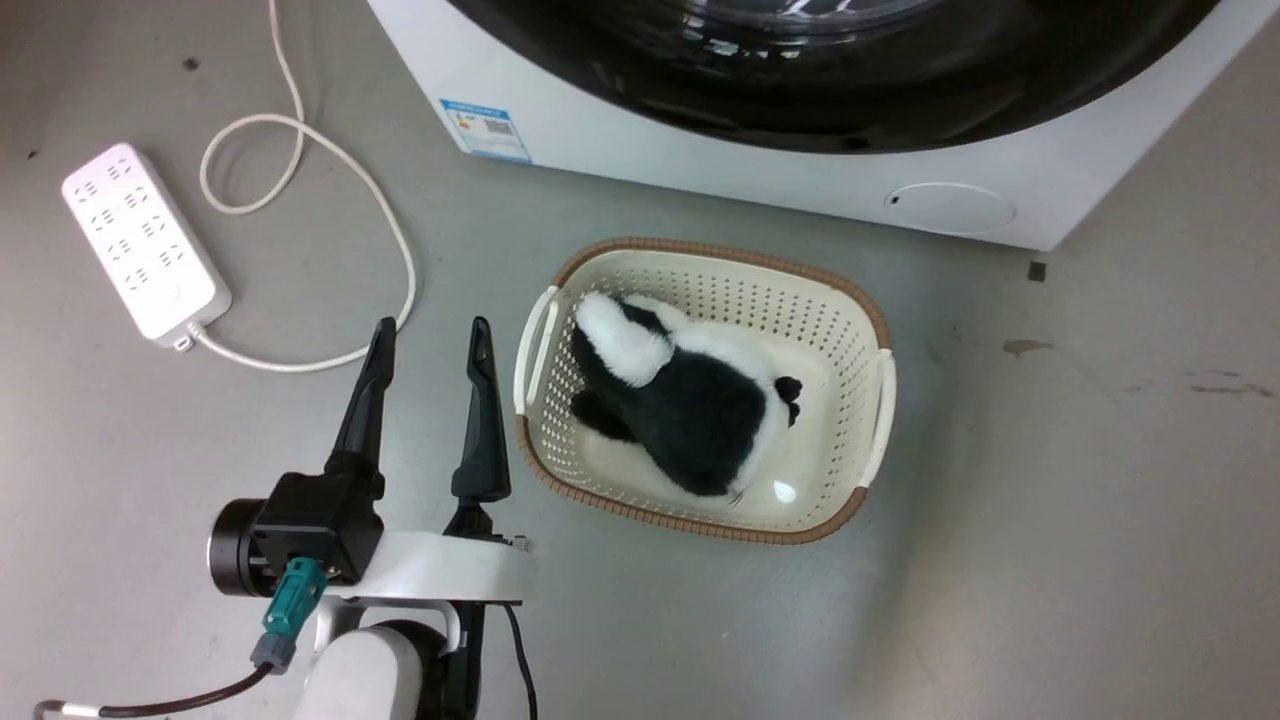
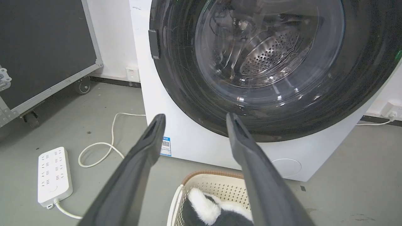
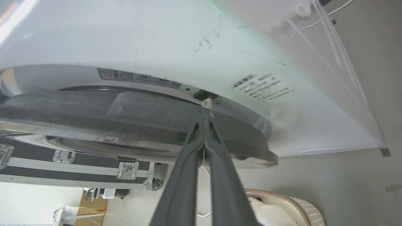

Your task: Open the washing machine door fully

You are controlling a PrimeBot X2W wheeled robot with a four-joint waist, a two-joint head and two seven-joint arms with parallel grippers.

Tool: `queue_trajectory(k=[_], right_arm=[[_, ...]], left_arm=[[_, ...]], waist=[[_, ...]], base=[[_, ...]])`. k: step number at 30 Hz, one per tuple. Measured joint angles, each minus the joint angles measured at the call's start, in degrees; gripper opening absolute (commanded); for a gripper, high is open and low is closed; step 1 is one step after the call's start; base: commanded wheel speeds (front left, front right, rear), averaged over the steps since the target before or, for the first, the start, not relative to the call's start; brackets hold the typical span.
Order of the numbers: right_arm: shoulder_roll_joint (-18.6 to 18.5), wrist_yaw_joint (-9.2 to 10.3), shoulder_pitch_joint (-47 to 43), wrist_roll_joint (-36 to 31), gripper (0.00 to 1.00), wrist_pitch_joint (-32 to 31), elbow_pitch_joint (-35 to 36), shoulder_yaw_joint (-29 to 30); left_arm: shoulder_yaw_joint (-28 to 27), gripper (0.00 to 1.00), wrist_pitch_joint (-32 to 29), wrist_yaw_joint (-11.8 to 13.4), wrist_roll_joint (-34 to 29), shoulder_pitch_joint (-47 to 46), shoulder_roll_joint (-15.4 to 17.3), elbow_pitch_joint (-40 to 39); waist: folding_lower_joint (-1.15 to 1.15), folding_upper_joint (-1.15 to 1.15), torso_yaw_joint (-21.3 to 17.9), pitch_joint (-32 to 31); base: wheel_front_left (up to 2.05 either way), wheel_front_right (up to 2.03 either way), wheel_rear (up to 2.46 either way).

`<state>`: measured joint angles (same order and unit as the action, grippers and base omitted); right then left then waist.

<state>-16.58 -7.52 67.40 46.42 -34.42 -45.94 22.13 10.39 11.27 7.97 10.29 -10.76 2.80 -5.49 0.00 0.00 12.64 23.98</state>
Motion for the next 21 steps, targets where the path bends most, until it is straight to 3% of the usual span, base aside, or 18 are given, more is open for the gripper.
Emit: queue_trajectory(k=[12, 21], right_arm=[[-2.97, 0.02, 10.83, 2.0, 0.0, -7.1, -8.5, 2.85], [-4.57, 0.1, 12.37, 4.9, 0.0, -13.85, -13.43, 5.78]], left_arm=[[2.22, 1.0, 1.53, 1.49, 1.62, -1.92, 0.01, -0.51], [3.01, 1.0, 2.64, 2.53, 2.56, -2.56, 0.01, -0.94]], waist=[[0.0, 0.0, 3.12, 3.07], [0.0, 0.0, 4.26, 2.96]], base=[[0.0, 0.0, 0.0], [0.0, 0.0, 0.0]])
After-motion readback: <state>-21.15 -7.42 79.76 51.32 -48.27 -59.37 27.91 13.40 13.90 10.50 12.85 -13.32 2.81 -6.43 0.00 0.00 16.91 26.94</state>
